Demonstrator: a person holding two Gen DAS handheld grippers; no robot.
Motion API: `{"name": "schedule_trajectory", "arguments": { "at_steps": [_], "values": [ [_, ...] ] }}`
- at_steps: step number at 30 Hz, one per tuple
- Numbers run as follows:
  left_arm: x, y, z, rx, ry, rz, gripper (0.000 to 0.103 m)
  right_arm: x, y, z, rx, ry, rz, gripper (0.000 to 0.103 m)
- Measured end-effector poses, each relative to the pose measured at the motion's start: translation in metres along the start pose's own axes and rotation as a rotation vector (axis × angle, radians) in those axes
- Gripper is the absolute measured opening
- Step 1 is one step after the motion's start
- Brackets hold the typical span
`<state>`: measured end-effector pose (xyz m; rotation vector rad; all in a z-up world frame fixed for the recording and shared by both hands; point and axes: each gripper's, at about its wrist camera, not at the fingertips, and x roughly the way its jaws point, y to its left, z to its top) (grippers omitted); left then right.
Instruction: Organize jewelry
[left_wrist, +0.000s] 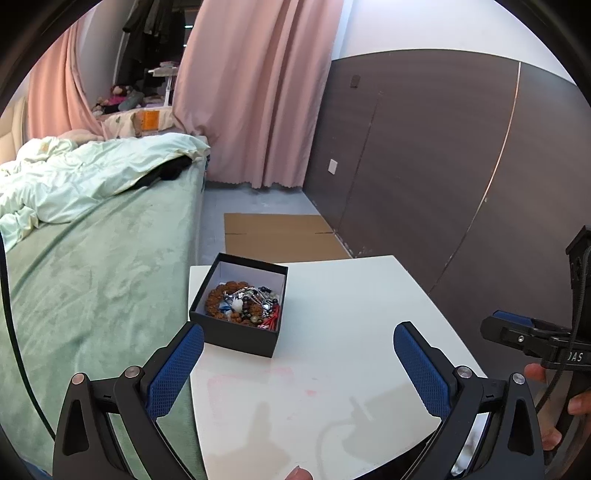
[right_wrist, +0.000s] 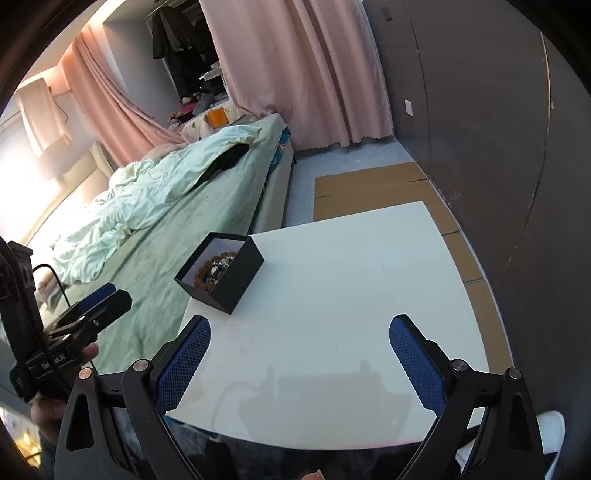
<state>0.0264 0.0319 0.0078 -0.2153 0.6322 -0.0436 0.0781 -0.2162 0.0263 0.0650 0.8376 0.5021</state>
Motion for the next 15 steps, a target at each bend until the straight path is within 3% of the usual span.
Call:
{"name": "schedule_trajectory", "arguments": {
  "at_steps": [15],
  "values": [
    [-0.0051, -0.0054, -0.0021, 0.016, -0.002, 0.000, 0.102, -0.0047, 0.0002, -0.0033, -0.006, -0.009, 0.014, 0.098]
  ]
}}
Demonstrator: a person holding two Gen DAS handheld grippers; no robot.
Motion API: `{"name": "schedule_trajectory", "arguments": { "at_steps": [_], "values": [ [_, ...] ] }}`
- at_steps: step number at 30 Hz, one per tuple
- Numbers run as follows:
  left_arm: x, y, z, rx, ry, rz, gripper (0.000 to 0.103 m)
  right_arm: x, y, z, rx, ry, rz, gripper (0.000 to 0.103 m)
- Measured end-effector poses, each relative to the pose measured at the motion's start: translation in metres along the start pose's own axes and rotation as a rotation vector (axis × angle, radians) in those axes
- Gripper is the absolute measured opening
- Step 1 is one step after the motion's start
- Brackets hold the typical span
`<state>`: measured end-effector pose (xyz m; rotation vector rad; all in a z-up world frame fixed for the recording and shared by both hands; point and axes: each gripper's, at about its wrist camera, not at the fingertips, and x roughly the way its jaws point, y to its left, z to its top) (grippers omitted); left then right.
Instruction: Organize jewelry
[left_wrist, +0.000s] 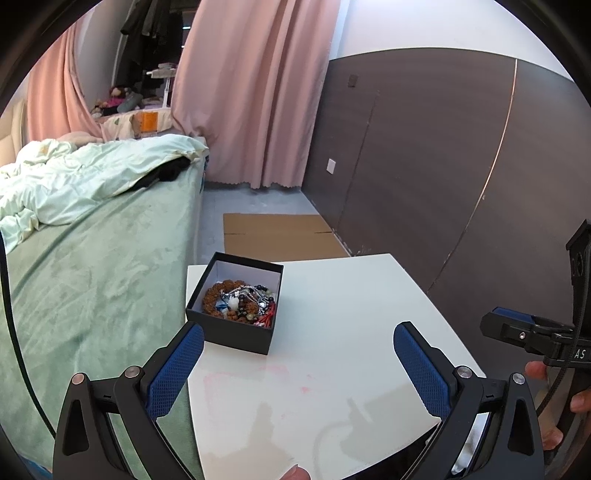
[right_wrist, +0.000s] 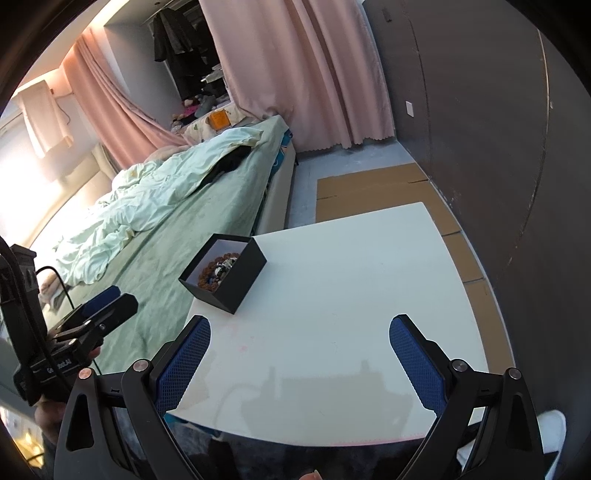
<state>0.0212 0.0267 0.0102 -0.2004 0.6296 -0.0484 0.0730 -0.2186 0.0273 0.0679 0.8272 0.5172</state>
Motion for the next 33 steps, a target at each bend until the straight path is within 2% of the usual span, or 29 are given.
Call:
{"name": "schedule_trajectory", "arguments": {
  "at_steps": [10, 33],
  "values": [
    [0.0003, -0.0029, -0.0001, 0.007, 0.001, 0.007, 0.102, 0.0016, -0.0035, 0.0017, 0.004, 0.002, -0.028, 0.098],
    [0.0030, -0.0043, 0.0019, 0.018, 0.000, -0.006, 0.102, 0.0039, -0.0048, 0.0027, 0.014, 0.008, -0.028, 0.098]
  ]
}}
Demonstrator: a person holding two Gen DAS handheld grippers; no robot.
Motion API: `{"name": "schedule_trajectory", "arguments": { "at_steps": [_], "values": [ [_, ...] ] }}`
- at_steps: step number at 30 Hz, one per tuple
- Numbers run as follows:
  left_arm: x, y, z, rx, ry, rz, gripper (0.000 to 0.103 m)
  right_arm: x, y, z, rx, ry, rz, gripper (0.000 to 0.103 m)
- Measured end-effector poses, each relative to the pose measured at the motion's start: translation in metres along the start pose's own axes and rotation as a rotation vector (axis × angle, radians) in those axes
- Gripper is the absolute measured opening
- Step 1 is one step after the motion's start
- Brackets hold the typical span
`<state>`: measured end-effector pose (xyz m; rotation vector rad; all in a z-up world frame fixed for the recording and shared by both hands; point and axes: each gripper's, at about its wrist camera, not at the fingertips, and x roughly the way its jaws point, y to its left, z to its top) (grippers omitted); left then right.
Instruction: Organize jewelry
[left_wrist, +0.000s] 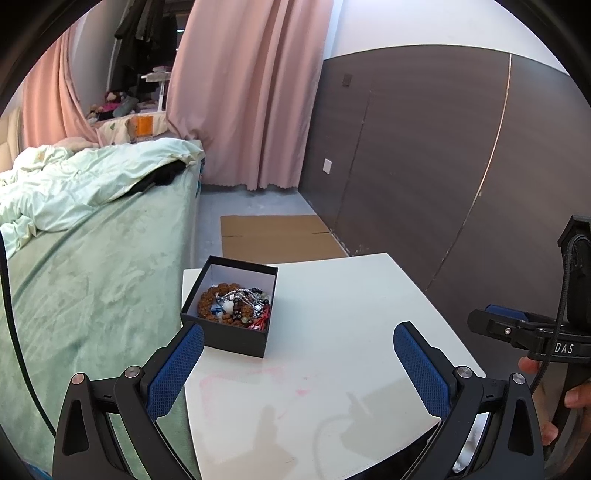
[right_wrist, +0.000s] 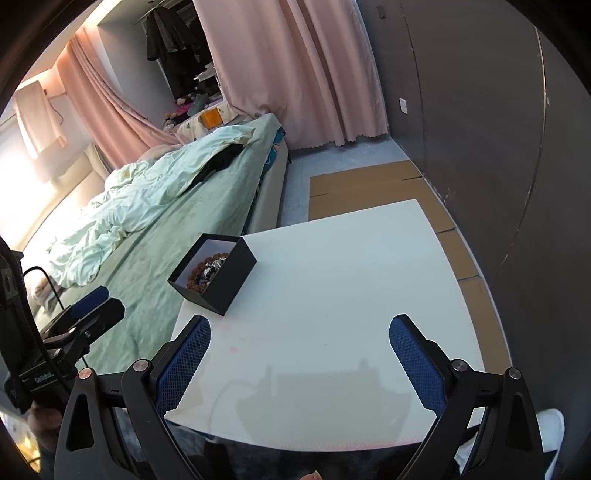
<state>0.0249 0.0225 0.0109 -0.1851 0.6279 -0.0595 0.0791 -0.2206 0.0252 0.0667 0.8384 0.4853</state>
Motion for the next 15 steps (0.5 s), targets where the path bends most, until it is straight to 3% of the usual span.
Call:
{"name": "schedule_trajectory", "arguments": {
  "at_steps": [15],
  "values": [
    [-0.0009, 0.0005, -0.0001, 0.002, -0.001, -0.001, 0.102, -0.0003, 0.0013, 0.0005, 0.001, 0.001, 0.000, 0.098]
  ]
}}
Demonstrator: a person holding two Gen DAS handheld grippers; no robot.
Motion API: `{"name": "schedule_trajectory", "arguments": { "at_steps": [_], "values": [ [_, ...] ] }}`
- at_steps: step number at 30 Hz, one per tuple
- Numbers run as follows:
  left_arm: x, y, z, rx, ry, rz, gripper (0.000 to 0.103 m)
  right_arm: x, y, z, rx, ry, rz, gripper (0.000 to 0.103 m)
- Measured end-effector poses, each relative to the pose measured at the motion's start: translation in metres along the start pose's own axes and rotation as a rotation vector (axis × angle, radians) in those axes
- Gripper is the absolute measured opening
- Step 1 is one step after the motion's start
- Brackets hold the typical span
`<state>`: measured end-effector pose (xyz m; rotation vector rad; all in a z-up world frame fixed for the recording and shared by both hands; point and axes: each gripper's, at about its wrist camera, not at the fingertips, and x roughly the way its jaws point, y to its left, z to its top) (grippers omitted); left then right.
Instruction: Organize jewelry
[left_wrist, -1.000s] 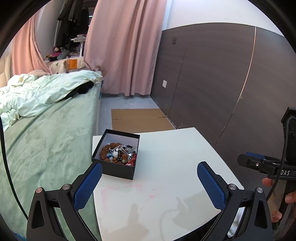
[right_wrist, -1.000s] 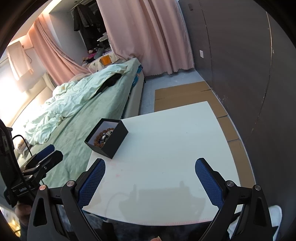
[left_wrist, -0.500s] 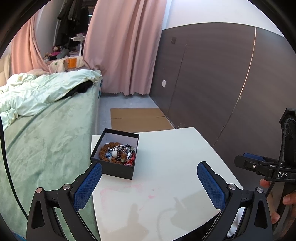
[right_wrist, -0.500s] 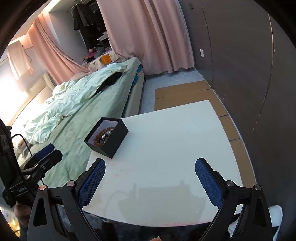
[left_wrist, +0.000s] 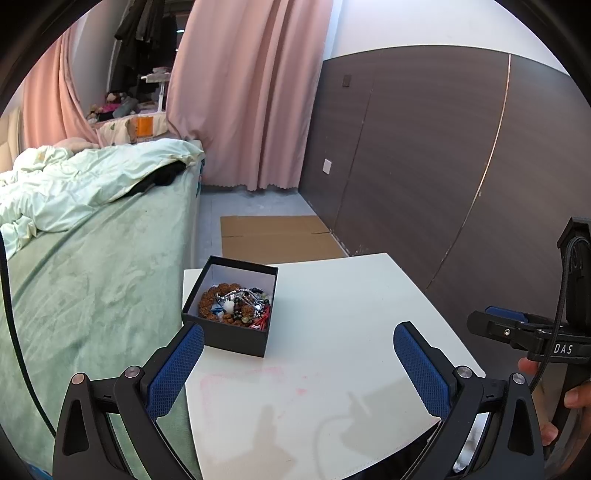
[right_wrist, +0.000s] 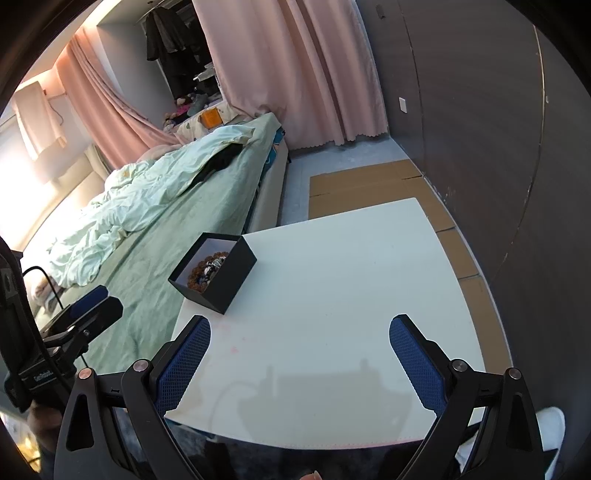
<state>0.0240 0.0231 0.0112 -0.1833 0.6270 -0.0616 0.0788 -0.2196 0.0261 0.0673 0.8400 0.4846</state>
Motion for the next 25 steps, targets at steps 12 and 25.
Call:
{"name": "schedule_trajectory", "arguments": {
  "at_steps": [12, 25],
  "values": [
    [-0.0024, 0.0004, 0.0004, 0.005, -0.001, 0.000, 0.102, 0.0000, 0.0008, -0.0001, 0.000, 0.001, 0.000, 0.098],
    [0.0006, 0.0028, -0.0007, -0.009, -0.015, 0.047, 0.102, 0.0012, 0.0016, -0.0013, 0.003, 0.004, 0.002, 0.098]
  ]
}}
